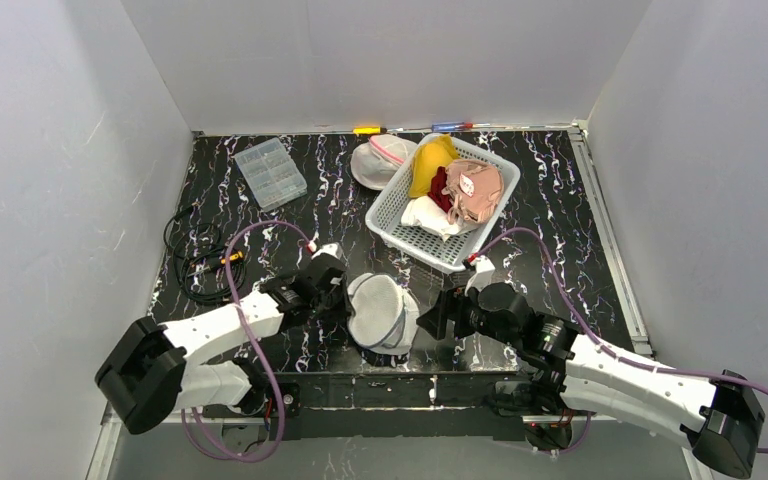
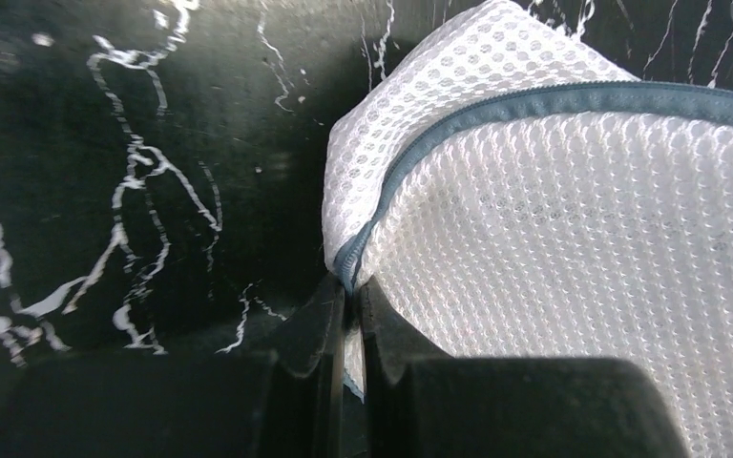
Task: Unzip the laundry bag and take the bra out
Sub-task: Move the laundry bag to the center of the board.
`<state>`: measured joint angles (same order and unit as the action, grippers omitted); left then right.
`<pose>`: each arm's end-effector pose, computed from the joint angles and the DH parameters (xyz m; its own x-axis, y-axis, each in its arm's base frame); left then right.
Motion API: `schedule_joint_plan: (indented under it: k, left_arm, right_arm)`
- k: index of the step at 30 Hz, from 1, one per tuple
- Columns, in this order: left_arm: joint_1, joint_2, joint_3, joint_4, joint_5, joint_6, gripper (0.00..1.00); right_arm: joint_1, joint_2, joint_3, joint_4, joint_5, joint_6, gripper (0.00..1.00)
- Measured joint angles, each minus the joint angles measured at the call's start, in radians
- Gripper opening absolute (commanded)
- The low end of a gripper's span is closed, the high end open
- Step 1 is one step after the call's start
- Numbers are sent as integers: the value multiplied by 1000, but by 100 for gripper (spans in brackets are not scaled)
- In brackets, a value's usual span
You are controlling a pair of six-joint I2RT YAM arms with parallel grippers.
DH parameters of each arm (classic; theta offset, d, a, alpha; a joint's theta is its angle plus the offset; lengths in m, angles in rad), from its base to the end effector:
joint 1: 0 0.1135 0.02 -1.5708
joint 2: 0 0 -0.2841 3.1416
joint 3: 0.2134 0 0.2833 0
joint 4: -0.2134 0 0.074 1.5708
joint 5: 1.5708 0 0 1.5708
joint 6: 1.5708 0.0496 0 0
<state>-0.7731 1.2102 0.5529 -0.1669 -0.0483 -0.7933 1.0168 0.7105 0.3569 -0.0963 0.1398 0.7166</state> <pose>0.1874 -0.1795 0.1670 -0.8489 -0.1662 -0.5017 0.0985 0.8829 -0.4591 0.1090 0.1631 0.2057 -0.6823 0.1334 -0.7188 -0.4349 0.7162 0.5458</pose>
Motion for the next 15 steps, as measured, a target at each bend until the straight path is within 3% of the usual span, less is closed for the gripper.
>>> schedule_joint_plan:
  k: [7, 15]
  left_arm:
    - [17, -75, 112, -169, -145, 24, 0]
    - [93, 18, 239, -298, -257, 52, 0]
  right_arm:
    - [0, -27, 0, 1, 43, -35, 85]
    - [0, -23, 0, 2, 61, -70, 85]
